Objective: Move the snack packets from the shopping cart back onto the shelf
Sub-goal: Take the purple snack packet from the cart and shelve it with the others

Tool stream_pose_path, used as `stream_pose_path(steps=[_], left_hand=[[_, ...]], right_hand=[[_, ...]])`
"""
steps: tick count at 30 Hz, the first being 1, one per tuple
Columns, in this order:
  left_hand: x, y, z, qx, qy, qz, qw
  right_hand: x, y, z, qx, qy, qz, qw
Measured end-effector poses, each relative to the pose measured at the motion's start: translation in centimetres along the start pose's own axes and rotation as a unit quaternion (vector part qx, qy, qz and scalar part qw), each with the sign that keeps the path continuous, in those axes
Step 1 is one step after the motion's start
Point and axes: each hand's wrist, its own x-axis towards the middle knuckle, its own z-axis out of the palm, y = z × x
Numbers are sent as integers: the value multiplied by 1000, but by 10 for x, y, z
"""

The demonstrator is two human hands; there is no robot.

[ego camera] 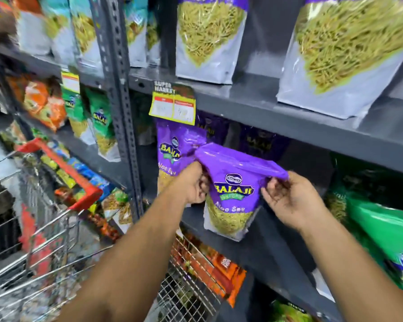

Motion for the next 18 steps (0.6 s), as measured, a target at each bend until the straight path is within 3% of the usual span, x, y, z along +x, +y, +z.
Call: stream_pose_path(steps=[2,4,6,7,9,12,14,18], left_hand=[[13,-12,4,-56,2,69,996],[17,-30,8,-89,78,158,980],[28,-68,4,-53,176,275,944],[32,-95,0,3,159,308,938],[37,-137,-6,152,85,313,934],[53,-150,1,266,39,312,911],[62,-142,8,270,43,305,912],[75,-137,12,237,36,307,921]], right_hand=[[12,1,-7,-20,28,-21,999],[15,0,-15,-42,54,-42,997],[16,-2,-20,-128,90,-99,983],[16,-3,-22,-191,106,-149,964],[9,-7,-23,-299,66,-252,918],[0,-16,-17,-390,-78,-303,866],[0,-19,-17,-409,-64,-342,844],[-1,-12,-20,-417,52,-401,814]])
